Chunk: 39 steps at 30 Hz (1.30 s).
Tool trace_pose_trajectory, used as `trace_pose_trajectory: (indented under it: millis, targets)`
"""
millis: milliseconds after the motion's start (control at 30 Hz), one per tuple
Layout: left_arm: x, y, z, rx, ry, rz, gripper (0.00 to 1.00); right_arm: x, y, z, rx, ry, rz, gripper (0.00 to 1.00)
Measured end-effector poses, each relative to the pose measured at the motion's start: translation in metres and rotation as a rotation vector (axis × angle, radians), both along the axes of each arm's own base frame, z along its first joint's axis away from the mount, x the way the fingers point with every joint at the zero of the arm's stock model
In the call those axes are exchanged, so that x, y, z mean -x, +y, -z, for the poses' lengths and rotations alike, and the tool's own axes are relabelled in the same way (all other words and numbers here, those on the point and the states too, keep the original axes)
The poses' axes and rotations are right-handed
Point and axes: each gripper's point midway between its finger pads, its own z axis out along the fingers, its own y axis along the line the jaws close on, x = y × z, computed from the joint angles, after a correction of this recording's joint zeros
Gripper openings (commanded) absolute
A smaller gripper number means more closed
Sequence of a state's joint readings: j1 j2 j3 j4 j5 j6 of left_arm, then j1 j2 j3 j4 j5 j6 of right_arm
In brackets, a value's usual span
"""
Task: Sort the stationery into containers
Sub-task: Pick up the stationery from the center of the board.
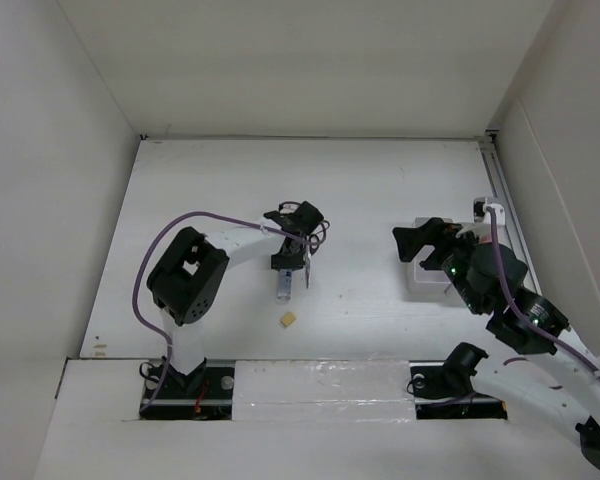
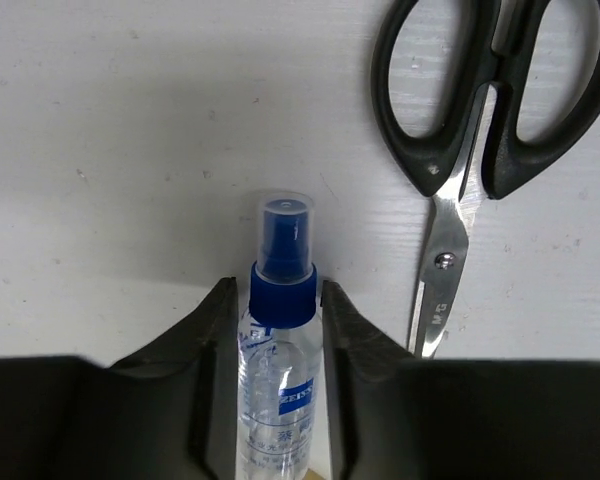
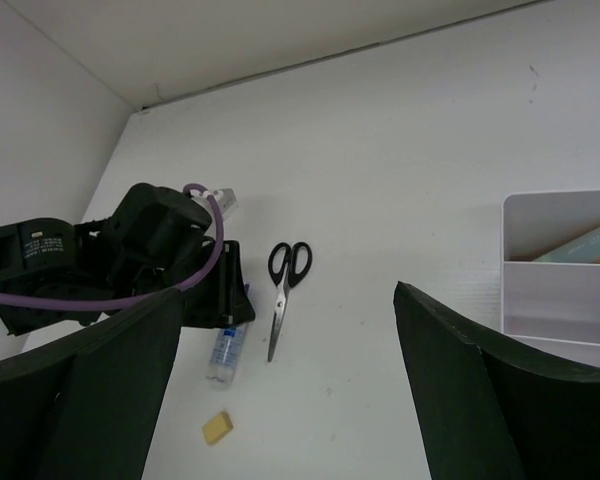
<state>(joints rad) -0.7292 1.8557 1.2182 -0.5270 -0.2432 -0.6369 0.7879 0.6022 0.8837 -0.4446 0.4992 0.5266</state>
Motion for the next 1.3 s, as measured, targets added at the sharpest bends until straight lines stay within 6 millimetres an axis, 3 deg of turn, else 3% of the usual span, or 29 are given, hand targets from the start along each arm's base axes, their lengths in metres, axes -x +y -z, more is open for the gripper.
trace_pose_trajectory:
  millis: [67,267,367,467,600,767,900,1000,1133,1200,1300]
  targets:
    - [0.0,0.0,0.0,0.001,-0.001,0.005,0.0,0.0,0.0,0.0,-0.001,-0.001,-0.003,0.91]
    - [0.002,0.005,-0.002,0.013,0.0,-0.001,0.0,0.0,0.009,0.006,0.018,0.018,-0.039,0.91]
    - [0.003,0.009,-0.013,0.032,-0.018,-0.005,0.0,0.001,0.018,0.008,0.021,0.025,-0.08,0.91]
    - [-0.003,0.008,-0.046,0.094,-0.093,-0.007,0.0,0.006,0.029,0.006,0.017,0.006,-0.155,0.91]
    - [-0.012,0.003,-0.119,0.232,-0.275,0.004,0.0,0.021,0.051,0.0,-0.023,-0.07,-0.319,0.9]
    - [-0.013,0.005,-0.211,0.391,-0.499,0.031,0.0,0.028,0.079,0.017,-0.068,-0.12,-0.455,0.85]
    - [-0.007,0.0,-0.259,0.492,-0.591,0.084,0.0,0.018,0.114,0.038,-0.062,-0.098,-0.55,0.85]
    - [-0.002,-0.007,-0.277,0.54,-0.611,0.133,0.0,0.01,0.144,0.055,-0.04,-0.07,-0.616,0.84]
    - [0.005,-0.014,-0.282,0.574,-0.602,0.189,0.0,0.006,0.174,0.07,-0.019,-0.044,-0.682,0.84]
    - [0.008,-0.016,-0.284,0.587,-0.597,0.211,0.0,0.004,0.184,0.064,-0.024,-0.058,-0.701,0.84]
    - [0.014,-0.018,-0.289,0.609,-0.597,0.242,0.0,-0.003,0.197,0.038,-0.057,-0.119,-0.717,0.84]
